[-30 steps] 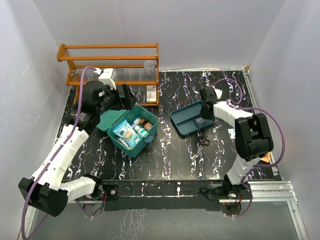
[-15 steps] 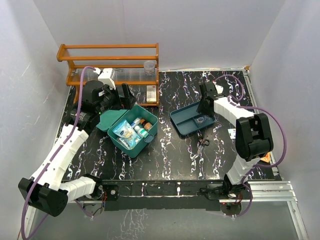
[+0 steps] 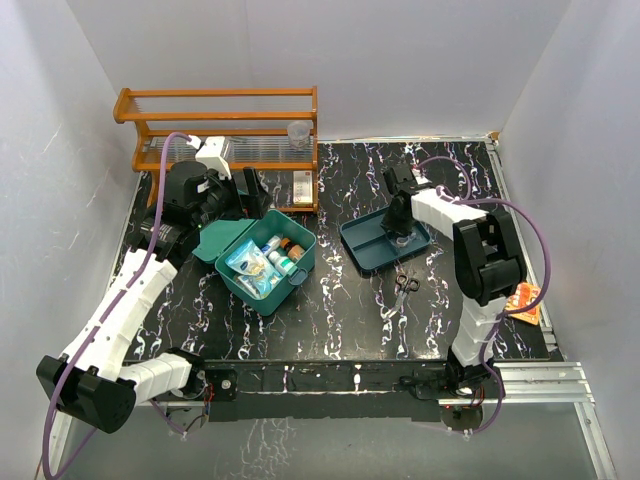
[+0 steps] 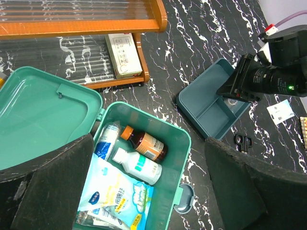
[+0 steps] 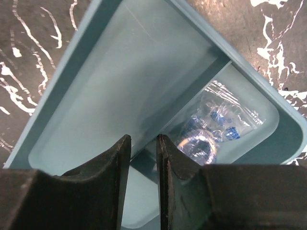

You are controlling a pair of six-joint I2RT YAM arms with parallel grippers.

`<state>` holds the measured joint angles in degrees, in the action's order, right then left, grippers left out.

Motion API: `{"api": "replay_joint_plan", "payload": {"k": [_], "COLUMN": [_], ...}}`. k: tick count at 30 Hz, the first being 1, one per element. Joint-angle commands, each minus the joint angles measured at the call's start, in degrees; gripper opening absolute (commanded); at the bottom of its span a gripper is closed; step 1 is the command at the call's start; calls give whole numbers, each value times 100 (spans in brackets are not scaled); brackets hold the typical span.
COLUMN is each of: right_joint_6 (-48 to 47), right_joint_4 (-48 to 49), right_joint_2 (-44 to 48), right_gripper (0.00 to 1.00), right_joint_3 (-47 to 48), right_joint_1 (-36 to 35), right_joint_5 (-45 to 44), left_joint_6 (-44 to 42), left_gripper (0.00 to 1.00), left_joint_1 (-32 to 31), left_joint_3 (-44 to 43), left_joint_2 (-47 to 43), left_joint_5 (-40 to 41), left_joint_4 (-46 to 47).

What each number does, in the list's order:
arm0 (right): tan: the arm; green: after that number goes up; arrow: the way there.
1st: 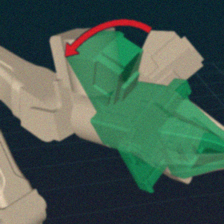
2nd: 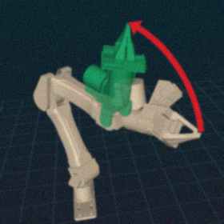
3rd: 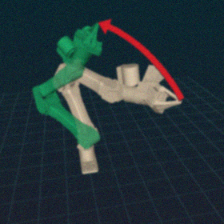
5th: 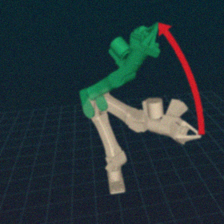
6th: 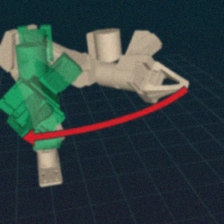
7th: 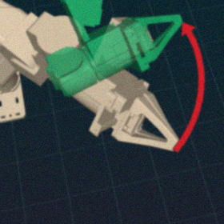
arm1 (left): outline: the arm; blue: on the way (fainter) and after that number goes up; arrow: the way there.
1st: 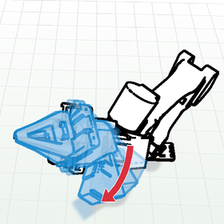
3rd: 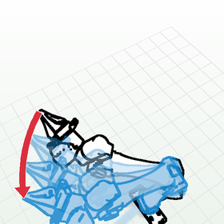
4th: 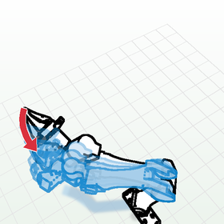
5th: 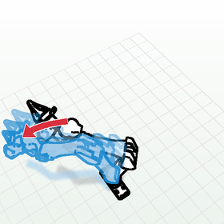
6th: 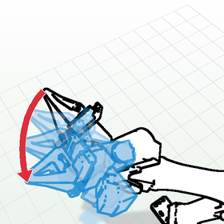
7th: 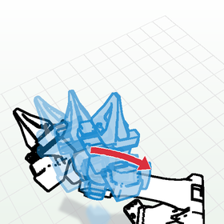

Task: Organize the medicine kit

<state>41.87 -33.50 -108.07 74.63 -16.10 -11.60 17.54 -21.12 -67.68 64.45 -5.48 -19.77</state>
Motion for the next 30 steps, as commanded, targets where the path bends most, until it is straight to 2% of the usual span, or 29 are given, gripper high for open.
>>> {"api": "replay_joint_plan", "payload": {"k": [1, 3, 6, 11, 15, 21, 24, 27, 30], "right_joint_6": [299, 217, -86, -905, -1384, -1682, -1664, -1645, -1552], "right_joint_4": [-103, -23, 83, 257, 421, 352, 220, -21, -210], "right_joint_2": [-114, -170, -275, -346, -225, -201, -230, -205, -36], "right_gripper": [25, 22, 13, 2, 2, 2, 5, 22, 33], "right_joint_3": [334, 331, 419, 506, 449, 532, 609, 771, 932], "right_joint_1": [-14, -12, -40, -166, -309, -605, -751, -848, -842], "right_joint_5": [5, 93, 209, 491, 872, 973, 882, 656, 465], "left_joint_6": [-75, -75, -81, -84, -93, -85, -93, -93, -99], "left_gripper": [98, 98, 98, 98, 98, 98, 98, 98, 98], "left_joint_1": [-16, -19, -18, -10, -19, -14, -15, -15, -17], "left_joint_3": [-180, -176, -167, -161, -156, -149, -153, -179, -188], "left_joint_2": [-100, -114, -117, -121, -129, -101, -90, -81, -80], "left_joint_5": [33, 37, 46, 71, 99, 99, 99, 95, 120], "left_joint_4": [-22, -18, -16, -27, -27, 33, 53, 43, 20]}}
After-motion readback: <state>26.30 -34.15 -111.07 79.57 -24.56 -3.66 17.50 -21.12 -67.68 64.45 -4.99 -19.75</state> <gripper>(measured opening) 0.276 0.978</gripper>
